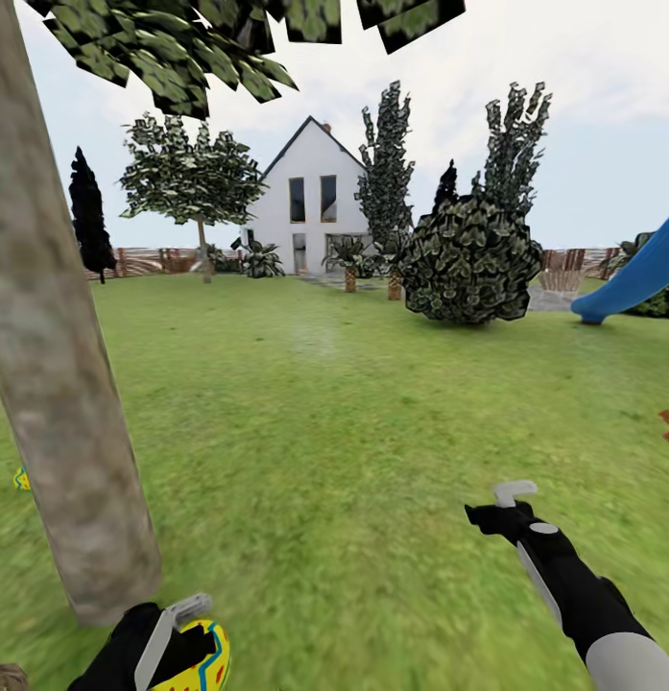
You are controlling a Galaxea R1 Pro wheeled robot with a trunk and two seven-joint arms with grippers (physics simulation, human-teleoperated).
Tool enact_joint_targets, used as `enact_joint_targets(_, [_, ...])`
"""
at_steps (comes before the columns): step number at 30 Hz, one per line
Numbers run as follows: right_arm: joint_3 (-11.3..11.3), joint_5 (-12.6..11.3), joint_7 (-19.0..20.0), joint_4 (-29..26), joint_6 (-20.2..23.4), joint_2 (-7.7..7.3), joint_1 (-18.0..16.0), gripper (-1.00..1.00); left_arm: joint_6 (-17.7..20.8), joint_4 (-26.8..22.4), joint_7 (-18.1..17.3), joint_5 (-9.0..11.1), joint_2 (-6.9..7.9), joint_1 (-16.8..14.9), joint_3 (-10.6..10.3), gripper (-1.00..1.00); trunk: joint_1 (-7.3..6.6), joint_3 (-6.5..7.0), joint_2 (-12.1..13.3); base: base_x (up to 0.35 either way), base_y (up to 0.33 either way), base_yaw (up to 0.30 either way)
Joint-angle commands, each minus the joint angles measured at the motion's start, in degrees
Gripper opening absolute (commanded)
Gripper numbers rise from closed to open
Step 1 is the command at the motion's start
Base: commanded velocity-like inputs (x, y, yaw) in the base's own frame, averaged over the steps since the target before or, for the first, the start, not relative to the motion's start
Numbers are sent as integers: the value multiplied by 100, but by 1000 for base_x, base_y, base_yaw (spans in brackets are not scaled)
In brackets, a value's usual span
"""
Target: Take the three Easter eggs out of the wicker basket on the lawn in the garden, then place them on the lawn next to a single tree (choose any tree) so that all three eggs are next to the same tree and none are left in the basket.
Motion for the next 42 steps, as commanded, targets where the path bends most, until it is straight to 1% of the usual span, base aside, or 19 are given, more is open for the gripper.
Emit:
enact_joint_targets(1, [10, 10, 11, -11, 33, -6, -1, 100, 24, -6, 50, 51, -3, -4, 5, -100, -1, -7, -3, 0, 0, 292])
enact_joint_targets(6, [10, 9, 11, -13, 33, -9, -1, 100, 24, -4, 50, 51, -4, -4, 8, -100, -1, -7, -3, 0, 0, 287])
enact_joint_targets(10, [2, -37, 12, -16, 34, -14, -1, 100, 24, -6, 50, 51, -4, -3, 7, -100, -1, -7, -3, 0, 0, 59])
enact_joint_targets(36, [9, 3, 22, -8, 33, -13, -1, 100, 16, 57, 59, 42, -19, -4, -24, -100, 570, -473, -1046, 0, 0, 0])
enact_joint_targets(42, [8, 5, 29, -8, 33, -15, -1, 100, 15, 55, 50, 68, -21, -4, -12, -100, 702, -581, -1287, 0, 0, 0])
